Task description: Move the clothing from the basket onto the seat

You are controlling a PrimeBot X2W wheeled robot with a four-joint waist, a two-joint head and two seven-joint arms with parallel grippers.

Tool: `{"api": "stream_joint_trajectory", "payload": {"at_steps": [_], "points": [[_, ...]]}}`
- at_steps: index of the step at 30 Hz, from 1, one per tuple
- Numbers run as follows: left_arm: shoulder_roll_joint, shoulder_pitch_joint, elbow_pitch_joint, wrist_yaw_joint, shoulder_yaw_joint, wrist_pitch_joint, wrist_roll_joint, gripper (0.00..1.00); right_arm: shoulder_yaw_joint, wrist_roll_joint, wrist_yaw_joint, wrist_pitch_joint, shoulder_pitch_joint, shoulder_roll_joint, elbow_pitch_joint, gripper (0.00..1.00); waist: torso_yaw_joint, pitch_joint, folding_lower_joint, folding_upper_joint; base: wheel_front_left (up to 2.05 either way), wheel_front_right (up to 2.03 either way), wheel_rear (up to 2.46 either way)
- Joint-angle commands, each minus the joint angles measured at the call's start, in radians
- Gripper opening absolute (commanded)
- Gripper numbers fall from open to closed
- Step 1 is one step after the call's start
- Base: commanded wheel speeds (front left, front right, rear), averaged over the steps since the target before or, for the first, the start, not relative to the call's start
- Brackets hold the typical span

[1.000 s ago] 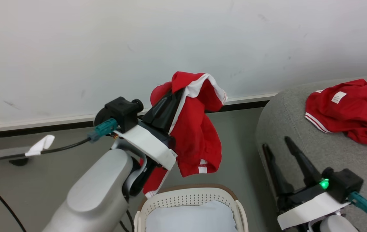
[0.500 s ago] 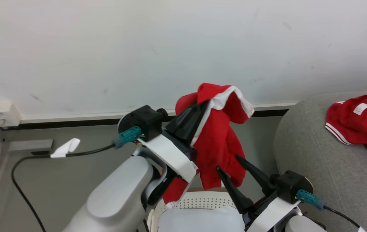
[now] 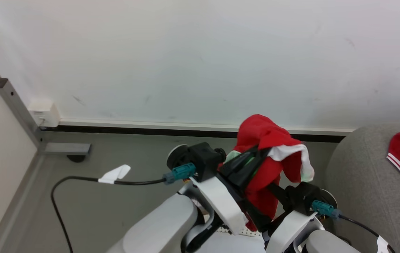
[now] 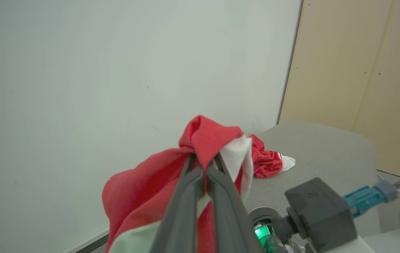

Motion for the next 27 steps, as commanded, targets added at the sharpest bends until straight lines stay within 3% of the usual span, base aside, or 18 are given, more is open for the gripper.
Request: {"api": "stream_joint_trajectory", "payload": {"at_steps": [1, 2, 3, 4, 5, 6, 27], "points": [[-0.001, 0.014, -0.005, 0.000, -0.001, 0.000, -0.007, 0.00, -0.002, -0.004, -0.002, 0.000, -0.013, -0.001, 0.005, 1.00, 0.010, -0.005, 0.0000, 0.0000, 0.00, 0.00, 0.00], [-0.002, 0.017, -0.009, -0.001, -0.007, 0.002, -0.010, 0.00, -0.005, -0.008, -0.002, 0.000, -0.012, 0.000, 0.007, 1.00, 0.016, -0.006, 0.0000, 0.0000, 0.00, 0.00, 0.00], [-0.003, 0.020, -0.012, -0.002, -0.011, 0.006, -0.014, 0.00, -0.010, -0.011, -0.002, 0.000, -0.011, 0.001, 0.008, 0.84, 0.020, -0.008, 0.0000, 0.0000, 0.00, 0.00, 0.00], [-0.004, 0.022, -0.015, -0.003, -0.014, 0.008, -0.018, 0.00, -0.014, -0.014, -0.002, 0.000, -0.009, 0.003, 0.009, 0.47, 0.023, -0.009, 0.0000, 0.0000, 0.00, 0.00, 0.00], [-0.003, 0.024, -0.017, -0.003, -0.017, 0.008, -0.020, 0.00, -0.019, -0.015, -0.002, 0.000, -0.006, 0.005, 0.008, 0.30, 0.026, -0.010, 0.0000, 0.0000, 0.00, 0.00, 0.00], [-0.001, 0.027, -0.018, -0.003, -0.019, 0.009, -0.022, 0.00, -0.024, -0.019, -0.002, 0.000, -0.003, 0.006, 0.005, 0.00, 0.028, -0.011, 0.0000, 0.0000, 0.00, 0.00, 0.00], [0.036, 0.015, 0.036, 0.031, 0.035, -0.016, -0.046, 0.00, -0.064, -0.036, -0.002, 0.000, 0.040, 0.004, -0.065, 0.00, -0.006, 0.003, 0.0000, 0.0000, 0.00, 0.00, 0.00]]}}
